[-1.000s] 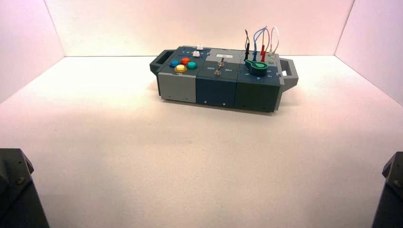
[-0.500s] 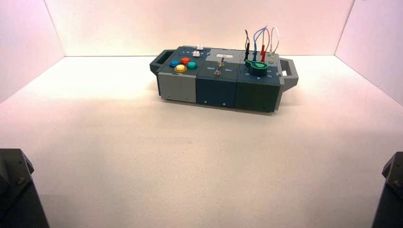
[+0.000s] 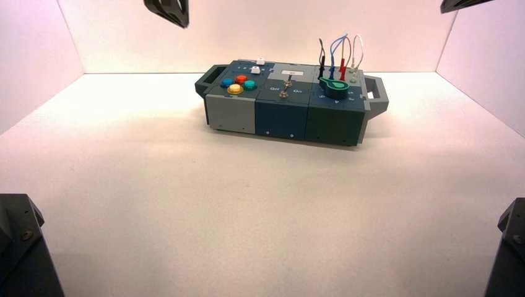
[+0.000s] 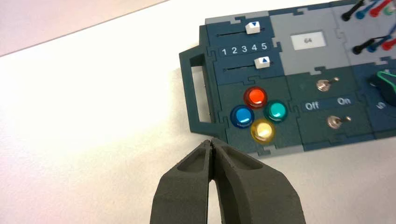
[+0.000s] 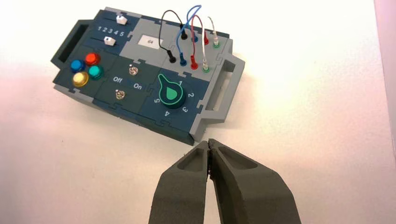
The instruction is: Move the bottom slider to position 1.
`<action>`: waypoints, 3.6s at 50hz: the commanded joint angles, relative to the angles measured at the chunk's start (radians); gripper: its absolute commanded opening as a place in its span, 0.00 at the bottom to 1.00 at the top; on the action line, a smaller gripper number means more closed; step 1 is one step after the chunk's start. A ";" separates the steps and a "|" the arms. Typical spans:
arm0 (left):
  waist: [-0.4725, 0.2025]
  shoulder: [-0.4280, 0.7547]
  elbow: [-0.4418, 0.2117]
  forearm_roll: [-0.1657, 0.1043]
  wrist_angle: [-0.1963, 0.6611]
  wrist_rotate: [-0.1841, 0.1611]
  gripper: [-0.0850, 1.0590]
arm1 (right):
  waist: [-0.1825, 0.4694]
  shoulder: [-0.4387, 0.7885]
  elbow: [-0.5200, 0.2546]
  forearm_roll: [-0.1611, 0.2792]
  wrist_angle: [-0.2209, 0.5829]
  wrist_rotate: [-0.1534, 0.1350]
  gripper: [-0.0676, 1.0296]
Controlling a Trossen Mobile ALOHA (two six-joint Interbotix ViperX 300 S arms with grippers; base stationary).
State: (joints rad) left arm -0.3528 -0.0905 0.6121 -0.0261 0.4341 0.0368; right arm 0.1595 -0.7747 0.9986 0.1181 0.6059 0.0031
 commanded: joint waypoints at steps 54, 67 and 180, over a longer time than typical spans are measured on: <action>0.052 0.351 -0.304 0.002 0.110 0.101 0.38 | -0.077 0.439 -0.140 0.006 -0.132 0.005 0.24; 0.052 0.430 -0.364 0.002 0.137 0.117 0.38 | -0.077 0.609 -0.175 0.040 -0.167 0.005 0.25; 0.057 0.532 -0.477 -0.002 0.192 0.178 0.38 | -0.069 0.907 -0.336 0.086 -0.216 0.005 0.36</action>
State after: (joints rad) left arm -0.3053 0.4648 0.1626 -0.0307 0.6243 0.2071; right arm 0.0905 0.1411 0.6857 0.1948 0.3973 0.0061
